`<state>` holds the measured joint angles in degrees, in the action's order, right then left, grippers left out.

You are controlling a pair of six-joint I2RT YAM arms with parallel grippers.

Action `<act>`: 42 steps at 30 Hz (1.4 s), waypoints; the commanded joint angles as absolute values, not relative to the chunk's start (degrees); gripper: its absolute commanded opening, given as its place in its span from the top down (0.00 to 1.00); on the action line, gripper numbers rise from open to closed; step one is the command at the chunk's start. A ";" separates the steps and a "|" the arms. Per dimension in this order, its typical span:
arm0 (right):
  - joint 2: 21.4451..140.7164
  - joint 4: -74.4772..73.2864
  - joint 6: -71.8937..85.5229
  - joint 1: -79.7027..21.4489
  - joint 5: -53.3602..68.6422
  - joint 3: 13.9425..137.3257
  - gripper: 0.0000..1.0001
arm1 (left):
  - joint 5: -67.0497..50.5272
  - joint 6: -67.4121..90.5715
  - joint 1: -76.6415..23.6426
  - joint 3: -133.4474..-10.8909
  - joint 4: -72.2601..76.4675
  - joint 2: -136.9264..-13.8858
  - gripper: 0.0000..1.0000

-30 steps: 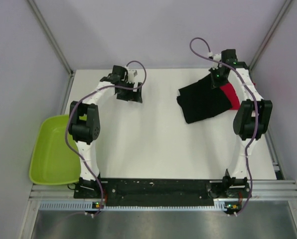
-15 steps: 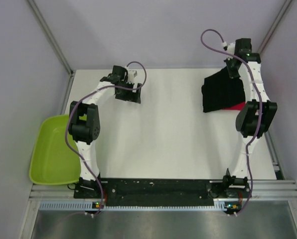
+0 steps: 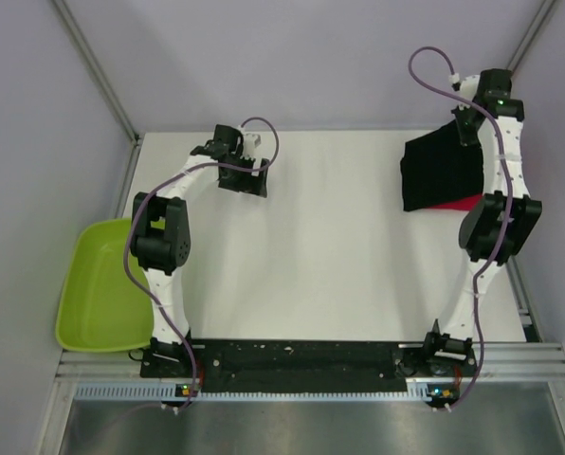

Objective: Fold and stack the t-shirts
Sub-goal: Put the neatly folded tshirt into the corner of the board with the right arm

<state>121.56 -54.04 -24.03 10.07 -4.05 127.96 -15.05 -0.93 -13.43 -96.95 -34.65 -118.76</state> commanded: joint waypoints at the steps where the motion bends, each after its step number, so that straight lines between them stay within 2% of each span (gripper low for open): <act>1: 121.63 -49.84 -26.80 13.00 -2.73 131.14 1.00 | -13.98 -2.02 -13.45 -96.59 -34.01 -116.81 0.01; 4: 124.70 -46.68 -28.04 14.06 -3.07 129.73 1.00 | -13.36 -2.55 -13.45 -96.68 -34.10 -116.72 0.01; 8: 130.15 -44.13 -27.16 15.46 -10.27 131.74 0.99 | -12.74 -3.34 -13.45 -96.15 -34.28 -115.93 0.01; 9: 131.04 -42.99 -26.64 15.82 -12.02 131.75 0.88 | -12.74 -3.60 -13.45 -95.98 -34.28 -115.84 0.01; 11: 132.88 -40.88 -25.06 16.52 -16.41 131.75 0.50 | -12.48 -3.69 -13.45 -95.80 -34.28 -115.75 0.01; 12: 133.76 -40.35 -24.53 16.70 -18.87 132.44 0.35 | -12.48 -3.78 -13.45 -95.71 -34.28 -115.93 0.01; 13: 134.64 -39.99 -23.83 16.79 -21.77 132.80 0.22 | -12.39 -3.95 -13.45 -95.71 -34.28 -115.93 0.01; 15: 134.83 -39.90 -22.33 16.79 -22.94 133.33 0.02 | -12.57 -3.95 -13.45 -95.63 -34.37 -116.02 0.01; 22: 125.17 -38.67 -19.25 13.10 -18.20 128.16 0.01 | -11.52 -5.97 -13.45 -96.15 -34.80 -115.58 0.01; 27: 114.19 -36.13 -16.27 8.01 -14.34 116.92 0.01 | -9.06 -10.71 -13.45 -93.96 -35.15 -111.81 0.01; 30: 106.02 -32.97 -13.02 5.90 -5.75 106.04 0.01 | -7.04 -13.26 -13.45 -90.28 -34.28 -108.12 0.01; 34: 92.76 -21.74 -9.94 1.94 2.09 84.17 0.01 | -5.89 -14.15 -12.75 -80.62 -28.32 -100.74 0.01; 42: 72.27 1.12 -2.90 -2.55 12.39 48.99 0.01 | -7.65 -11.70 -8.71 -54.71 -6.19 -84.66 0.01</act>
<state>79.66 -13.91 -7.79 -1.34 5.34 60.12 -7.55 -12.40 -11.03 -64.45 -21.23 -91.39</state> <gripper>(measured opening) 0.986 0.987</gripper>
